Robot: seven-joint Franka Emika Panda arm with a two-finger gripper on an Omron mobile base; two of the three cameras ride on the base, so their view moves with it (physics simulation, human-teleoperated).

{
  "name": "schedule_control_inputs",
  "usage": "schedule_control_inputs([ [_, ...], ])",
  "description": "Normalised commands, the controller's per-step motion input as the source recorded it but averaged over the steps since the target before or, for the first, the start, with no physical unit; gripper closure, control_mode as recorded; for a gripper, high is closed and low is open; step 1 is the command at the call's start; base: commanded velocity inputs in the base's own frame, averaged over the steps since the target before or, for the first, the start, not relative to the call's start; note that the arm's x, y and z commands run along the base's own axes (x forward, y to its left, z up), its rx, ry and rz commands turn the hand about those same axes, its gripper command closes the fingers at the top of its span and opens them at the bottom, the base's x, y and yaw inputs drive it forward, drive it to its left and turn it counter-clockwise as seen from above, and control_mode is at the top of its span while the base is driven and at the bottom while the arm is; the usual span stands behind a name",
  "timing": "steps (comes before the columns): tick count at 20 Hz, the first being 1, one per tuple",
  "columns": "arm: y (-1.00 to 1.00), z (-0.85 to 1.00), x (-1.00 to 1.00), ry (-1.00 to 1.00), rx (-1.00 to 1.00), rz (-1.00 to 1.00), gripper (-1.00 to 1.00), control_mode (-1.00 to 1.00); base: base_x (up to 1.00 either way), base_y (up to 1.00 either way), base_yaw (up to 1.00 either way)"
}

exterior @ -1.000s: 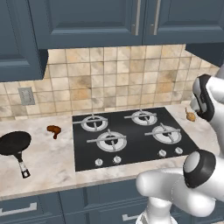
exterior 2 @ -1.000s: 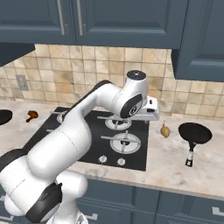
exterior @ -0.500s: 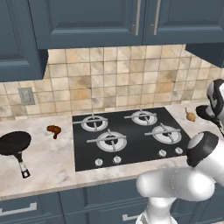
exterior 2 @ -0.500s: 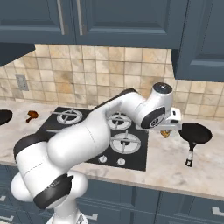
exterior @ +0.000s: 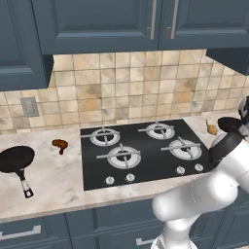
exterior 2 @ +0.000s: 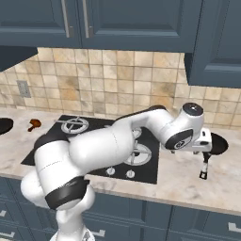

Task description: Place both pans onto different burners. Then place the onion and the chicken drumstick on different pans.

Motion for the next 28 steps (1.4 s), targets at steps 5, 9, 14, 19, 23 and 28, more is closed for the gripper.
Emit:
schedule_control_inputs([
  [5, -0.38, -0.08, 0.0, 0.02, 0.0, -0.02, -1.0, -1.0, 0.0, 0.0, 0.0],
  [9, -0.27, -0.19, 0.0, 0.03, 0.0, -0.03, -1.0, -1.0, 0.0, 0.0, 0.0],
  [14, -0.16, -0.29, 0.0, 0.01, 0.0, -0.02, -1.0, -1.0, 0.0, 0.0, 0.0],
  [19, -0.03, -0.4, 0.18, 0.0, 0.0, -0.02, -1.0, -1.0, 0.0, 0.0, 0.0],
  [23, 0.0, -0.37, 0.31, 0.0, -0.01, 0.0, -1.0, -1.0, 0.0, 0.0, 0.0],
  [28, -0.09, -0.31, 0.26, 0.0, 0.0, -0.01, -1.0, -1.0, 0.0, 0.0, 0.0],
])
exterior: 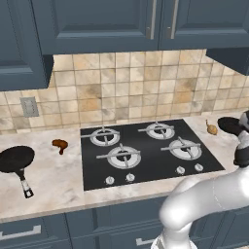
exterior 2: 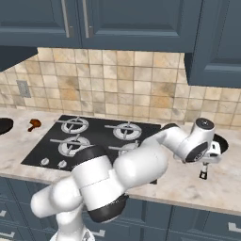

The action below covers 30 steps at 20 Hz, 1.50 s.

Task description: Place both pans onto different burners. Then place the onion and the chicken drumstick on different pans.

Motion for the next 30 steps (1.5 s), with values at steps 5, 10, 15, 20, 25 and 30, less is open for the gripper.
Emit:
schedule_control_inputs([
  [5, -0.25, -0.23, 0.23, 0.0, 0.0, 0.0, -1.0, -1.0, 0.0, 0.0, 0.0],
  [10, -0.29, -0.16, 0.17, 0.01, 0.0, 0.0, -1.0, -1.0, 0.0, 0.0, 0.0],
  [15, -0.18, -0.13, 0.17, 0.03, 0.0, 0.0, -1.0, -1.0, 0.0, 0.0, 0.0],
  [20, 0.0, -0.19, 0.13, 0.05, 0.0, 0.0, -1.0, -1.0, 0.0, 0.0, 0.0],
  [25, -0.1, -0.26, 0.14, 0.01, 0.0, 0.0, -1.0, -1.0, 0.0, 0.0, 0.0],
  [30, -0.2, -0.34, 0.13, 0.0, 0.0, 0.0, -1.0, -1.0, 0.0, 0.0, 0.0],
])
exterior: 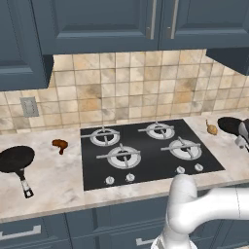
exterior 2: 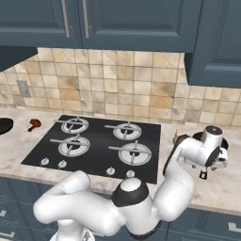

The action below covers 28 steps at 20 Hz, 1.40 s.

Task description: Place both pans onto different burners. Then place the onion and the chicken drumstick on different pans.

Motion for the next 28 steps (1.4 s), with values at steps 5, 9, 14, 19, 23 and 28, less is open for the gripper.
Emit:
schedule_control_inputs([
  [5, -0.13, -0.17, 0.16, 0.01, 0.0, 0.0, -1.0, -1.0, 0.0, 0.0, 0.0],
  [9, -0.04, -0.13, 0.15, 0.03, 0.0, 0.0, -1.0, -1.0, 0.0, 0.0, 0.0],
  [14, -0.09, -0.2, 0.13, 0.04, 0.0, 0.0, -1.0, -1.0, 0.0, 0.0, 0.0],
  [19, -0.06, -0.27, 0.07, 0.05, 0.0, 0.0, -1.0, -1.0, 0.0, 0.0, 0.0],
  [23, 0.0, -0.26, 0.0, 0.04, 0.0, 0.0, 1.0, -1.0, 0.0, 0.0, 0.0],
  [28, 0.0, 0.0, 0.0, 0.0, 0.0, 0.0, 1.0, -1.0, 0.0, 0.0, 0.0],
])
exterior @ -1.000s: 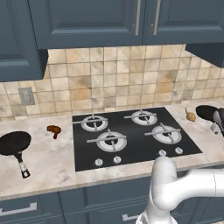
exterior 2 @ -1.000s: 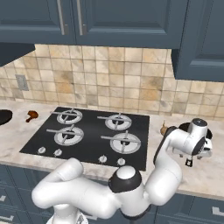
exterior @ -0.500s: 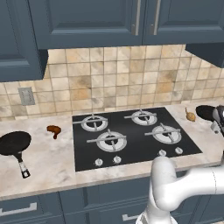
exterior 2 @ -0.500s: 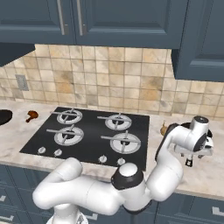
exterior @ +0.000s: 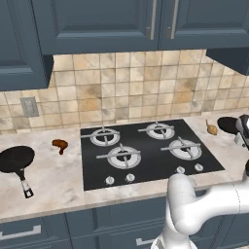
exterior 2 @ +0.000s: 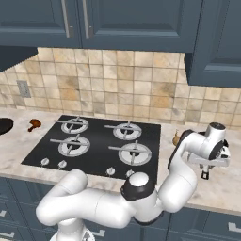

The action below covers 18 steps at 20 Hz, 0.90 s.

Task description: Place both pans onto different burners. Then place the onion and the chicken drumstick on different pans.

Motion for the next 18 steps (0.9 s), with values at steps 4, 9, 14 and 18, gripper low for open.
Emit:
schedule_control_inputs([
  [4, 0.0, 0.0, 0.0, 0.0, 0.0, 0.0, 1.0, -1.0, 0.0, 0.0, 0.0],
  [9, 0.0, 0.06, -0.01, 0.0, 0.0, 0.0, 1.0, -1.0, 0.0, 0.0, 0.0],
  [14, 0.0, 0.17, -0.13, -0.01, 0.0, 0.0, 1.0, -1.0, 0.0, 0.0, 0.0],
  [18, 0.04, 0.12, -0.15, 0.0, 0.0, 0.0, 1.0, -1.0, 0.0, 0.0, 0.0],
])
